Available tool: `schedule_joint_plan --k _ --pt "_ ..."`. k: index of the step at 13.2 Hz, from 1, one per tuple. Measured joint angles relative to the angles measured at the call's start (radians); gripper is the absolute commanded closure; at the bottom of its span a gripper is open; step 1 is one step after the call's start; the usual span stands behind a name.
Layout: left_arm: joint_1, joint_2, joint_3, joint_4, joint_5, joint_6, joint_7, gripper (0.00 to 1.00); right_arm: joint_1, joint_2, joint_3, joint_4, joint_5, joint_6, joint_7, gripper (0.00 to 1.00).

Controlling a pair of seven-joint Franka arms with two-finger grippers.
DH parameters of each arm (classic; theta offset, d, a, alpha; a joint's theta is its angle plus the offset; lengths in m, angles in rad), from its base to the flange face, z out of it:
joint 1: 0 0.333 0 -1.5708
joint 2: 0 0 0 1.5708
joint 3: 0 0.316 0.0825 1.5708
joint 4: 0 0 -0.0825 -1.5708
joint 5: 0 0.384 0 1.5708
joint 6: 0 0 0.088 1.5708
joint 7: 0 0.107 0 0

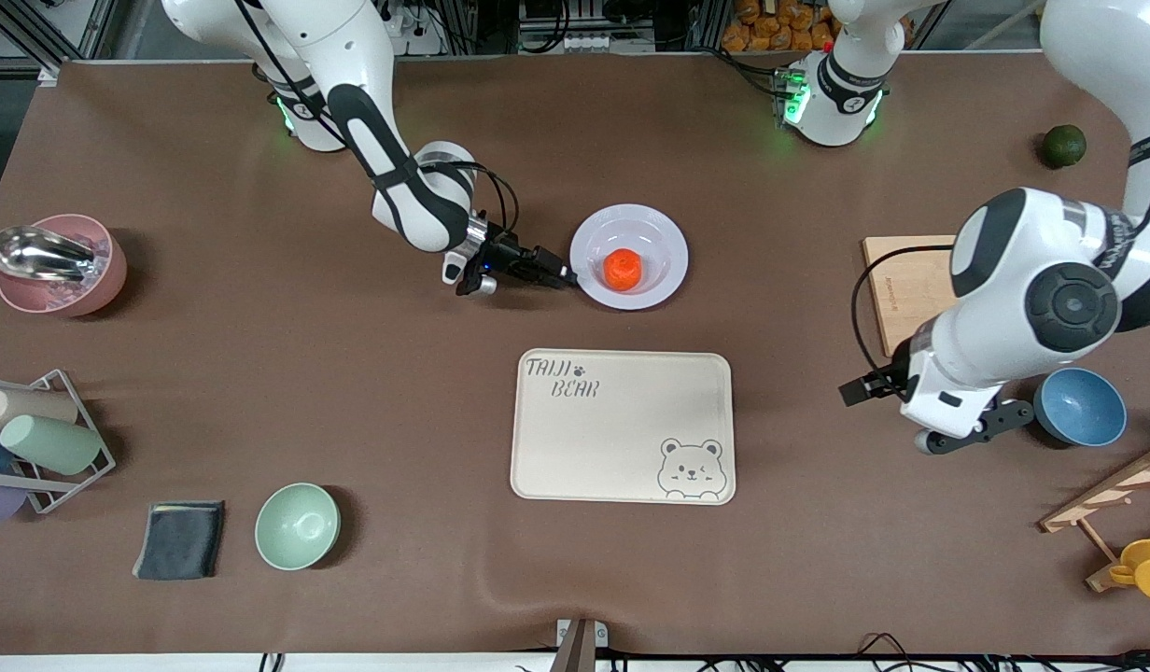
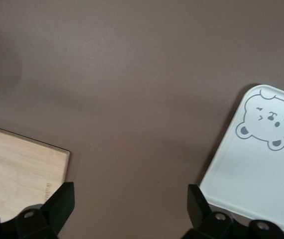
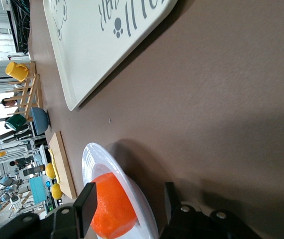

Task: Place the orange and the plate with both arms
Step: 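Withdraw the left gripper while the right gripper grips the plate rim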

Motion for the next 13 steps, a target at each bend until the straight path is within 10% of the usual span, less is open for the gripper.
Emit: schedule_joint_plan --k 2,7,13 --pt "-0.023 -0.022 0.045 0.000 -0.013 -0.036 0.091 0.00 0.022 0.000 0.000 0.003 0.016 0.001 -0.001 0.47" --pt "-0.286 -0.159 0.466 0.001 -0.212 -0.118 0.405 0.00 0.044 0.002 0.000 0.003 0.044 0.005 -0.008 0.57" --pt "-0.330 -0.353 0.567 -0.004 -0.254 -0.303 0.602 0.00 0.055 0.020 0.000 0.005 0.047 0.005 -0.015 0.79"
